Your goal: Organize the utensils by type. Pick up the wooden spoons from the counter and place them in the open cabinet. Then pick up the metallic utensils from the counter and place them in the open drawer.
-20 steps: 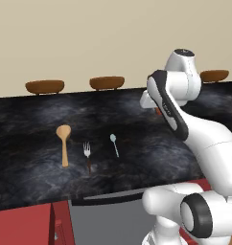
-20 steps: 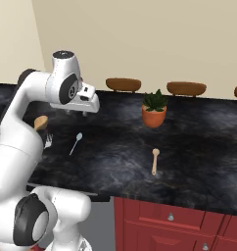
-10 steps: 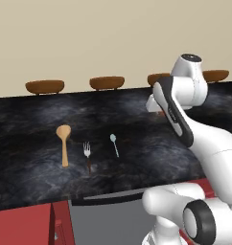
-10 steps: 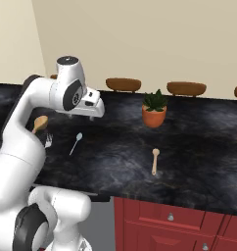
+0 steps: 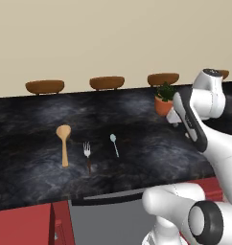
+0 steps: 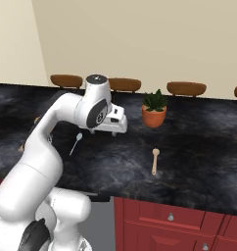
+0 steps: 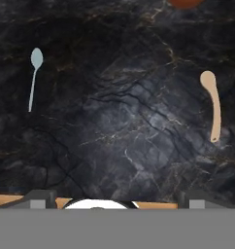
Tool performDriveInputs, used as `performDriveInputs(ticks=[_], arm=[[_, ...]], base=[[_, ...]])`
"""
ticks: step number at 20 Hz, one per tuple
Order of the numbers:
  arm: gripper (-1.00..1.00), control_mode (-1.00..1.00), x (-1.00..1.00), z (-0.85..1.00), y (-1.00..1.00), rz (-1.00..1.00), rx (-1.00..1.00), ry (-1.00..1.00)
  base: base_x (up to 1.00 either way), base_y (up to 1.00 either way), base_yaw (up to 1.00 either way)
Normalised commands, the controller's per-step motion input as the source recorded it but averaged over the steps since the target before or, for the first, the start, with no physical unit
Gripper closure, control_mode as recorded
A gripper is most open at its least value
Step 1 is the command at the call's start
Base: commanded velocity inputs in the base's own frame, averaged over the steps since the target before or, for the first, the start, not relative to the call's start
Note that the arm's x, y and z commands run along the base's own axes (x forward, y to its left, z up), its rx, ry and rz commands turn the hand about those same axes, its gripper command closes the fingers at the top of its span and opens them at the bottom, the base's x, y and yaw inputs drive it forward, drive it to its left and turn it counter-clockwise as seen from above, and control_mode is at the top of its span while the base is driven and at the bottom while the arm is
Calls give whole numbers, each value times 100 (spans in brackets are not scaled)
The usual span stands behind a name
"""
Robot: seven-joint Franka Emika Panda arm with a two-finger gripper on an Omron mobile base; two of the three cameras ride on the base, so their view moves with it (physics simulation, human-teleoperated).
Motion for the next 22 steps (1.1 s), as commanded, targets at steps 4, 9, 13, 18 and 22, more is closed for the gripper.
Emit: performDriveInputs(ticks=[4,9,13,18,22], arm=[[-100,-100,-1,-27,-59,1,0,2],[-100,-100,11,-23,-57,-8,0,7],[-100,-100,21,-13,-44,-8,0,14],[-100,-100,25,-25,-43,-4,0,19],[-100,-100,26,-37,-29,0,-1,11]], base=[[0,0,0],[0,0,0],[0,0,0],[0,0,0],[0,0,0]])
